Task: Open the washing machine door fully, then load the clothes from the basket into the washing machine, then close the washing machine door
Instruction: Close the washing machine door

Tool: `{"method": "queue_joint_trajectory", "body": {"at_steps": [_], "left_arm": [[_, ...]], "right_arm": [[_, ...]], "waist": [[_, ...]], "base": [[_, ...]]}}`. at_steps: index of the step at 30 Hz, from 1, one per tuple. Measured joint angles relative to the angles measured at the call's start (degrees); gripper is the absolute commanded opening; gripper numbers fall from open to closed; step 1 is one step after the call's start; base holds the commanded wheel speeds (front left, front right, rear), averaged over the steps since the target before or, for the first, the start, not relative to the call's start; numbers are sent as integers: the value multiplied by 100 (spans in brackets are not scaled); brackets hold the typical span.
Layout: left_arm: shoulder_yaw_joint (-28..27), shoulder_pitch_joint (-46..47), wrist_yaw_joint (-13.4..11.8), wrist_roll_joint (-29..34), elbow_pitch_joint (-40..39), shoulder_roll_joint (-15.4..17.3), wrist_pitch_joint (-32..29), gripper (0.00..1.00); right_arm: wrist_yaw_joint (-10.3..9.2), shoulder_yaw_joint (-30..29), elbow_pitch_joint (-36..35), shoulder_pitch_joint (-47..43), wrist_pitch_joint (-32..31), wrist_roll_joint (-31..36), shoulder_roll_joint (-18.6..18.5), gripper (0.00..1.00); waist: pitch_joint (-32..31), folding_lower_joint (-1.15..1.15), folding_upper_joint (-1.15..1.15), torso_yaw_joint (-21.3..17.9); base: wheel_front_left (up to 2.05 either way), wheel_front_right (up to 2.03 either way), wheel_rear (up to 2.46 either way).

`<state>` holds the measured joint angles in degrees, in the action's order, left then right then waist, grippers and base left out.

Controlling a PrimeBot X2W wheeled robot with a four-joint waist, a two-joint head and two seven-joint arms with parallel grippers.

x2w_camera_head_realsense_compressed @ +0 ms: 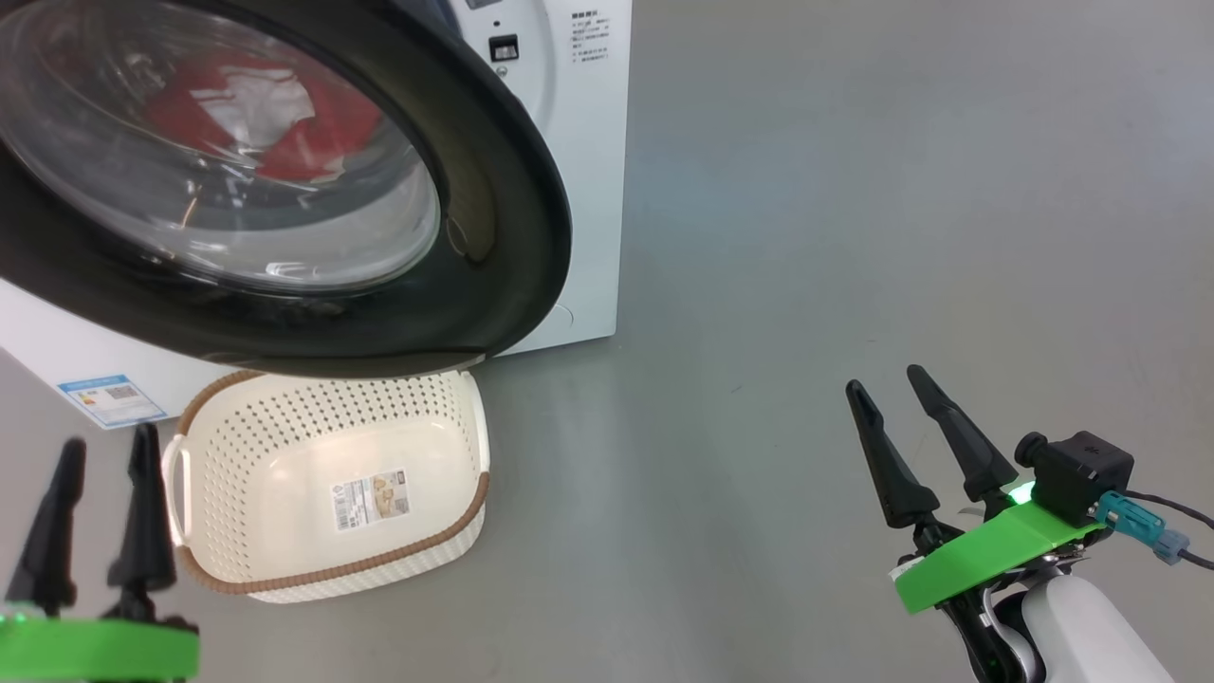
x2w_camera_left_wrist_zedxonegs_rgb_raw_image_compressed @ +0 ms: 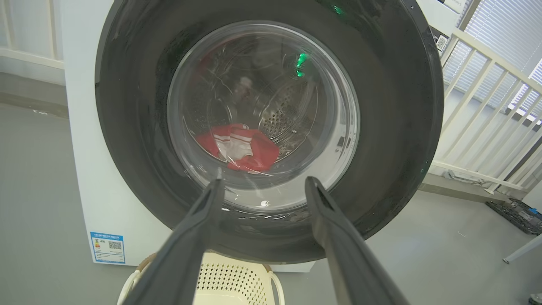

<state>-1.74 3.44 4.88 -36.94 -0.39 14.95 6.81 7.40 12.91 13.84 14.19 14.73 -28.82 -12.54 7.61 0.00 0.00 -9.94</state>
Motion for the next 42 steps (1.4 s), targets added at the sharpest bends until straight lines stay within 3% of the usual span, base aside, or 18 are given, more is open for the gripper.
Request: {"method": "queue_joint_trajectory", "body": {"at_steps": [8, 18, 25, 42], "left_arm": [[119, -388, -116, 771, 242, -109, 661, 100], [-7, -558, -226, 1384, 169, -521, 765, 100], [-174, -592, -148, 1672, 8, -779, 772, 100], [-385, -679, 52, 1973, -85, -967, 773, 100]], "right_arm": [[0, 3, 5, 1, 0, -1, -19, 100], [0, -63, 21, 1, 0, 1, -70, 100], [0, -107, 23, 1, 0, 2, -134, 100], [0, -69, 36, 0, 0, 2, -162, 100]], "waist": [[2, 0, 0, 42], [-51, 0, 0, 194], [-90, 0, 0, 315], [-112, 0, 0, 343]], "base": [[0, 0, 0], [0, 0, 0], [0, 0, 0], [0, 0, 0]]}}
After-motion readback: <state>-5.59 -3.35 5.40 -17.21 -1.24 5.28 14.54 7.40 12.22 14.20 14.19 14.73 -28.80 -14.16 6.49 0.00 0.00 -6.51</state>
